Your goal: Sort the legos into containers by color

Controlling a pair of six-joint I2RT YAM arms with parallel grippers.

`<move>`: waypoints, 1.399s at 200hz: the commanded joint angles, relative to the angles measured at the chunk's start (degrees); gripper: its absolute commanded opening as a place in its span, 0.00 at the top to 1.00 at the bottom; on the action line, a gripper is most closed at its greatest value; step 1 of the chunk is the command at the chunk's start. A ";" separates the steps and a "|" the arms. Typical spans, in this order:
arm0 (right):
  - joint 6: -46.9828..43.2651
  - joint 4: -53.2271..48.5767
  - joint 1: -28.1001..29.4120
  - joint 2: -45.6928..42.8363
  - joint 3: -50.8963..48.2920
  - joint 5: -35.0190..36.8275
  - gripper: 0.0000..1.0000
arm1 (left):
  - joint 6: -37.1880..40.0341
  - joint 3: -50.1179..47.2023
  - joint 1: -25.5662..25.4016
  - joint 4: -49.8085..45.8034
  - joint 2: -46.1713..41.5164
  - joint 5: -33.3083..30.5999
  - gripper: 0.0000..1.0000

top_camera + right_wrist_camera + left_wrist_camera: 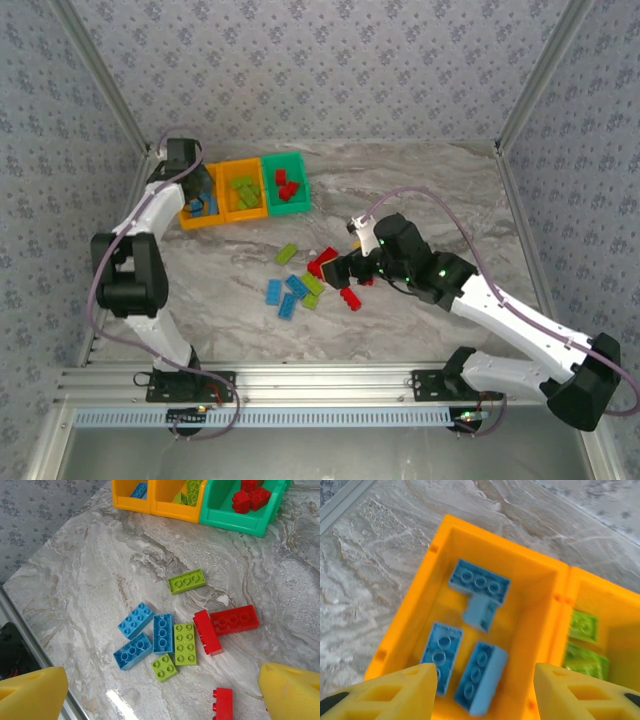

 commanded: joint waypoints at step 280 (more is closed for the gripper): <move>-13.02 -3.31 2.07 68.17 42.78 7.77 0.42 | 53.28 -32.60 -31.24 -15.35 -56.86 14.33 0.11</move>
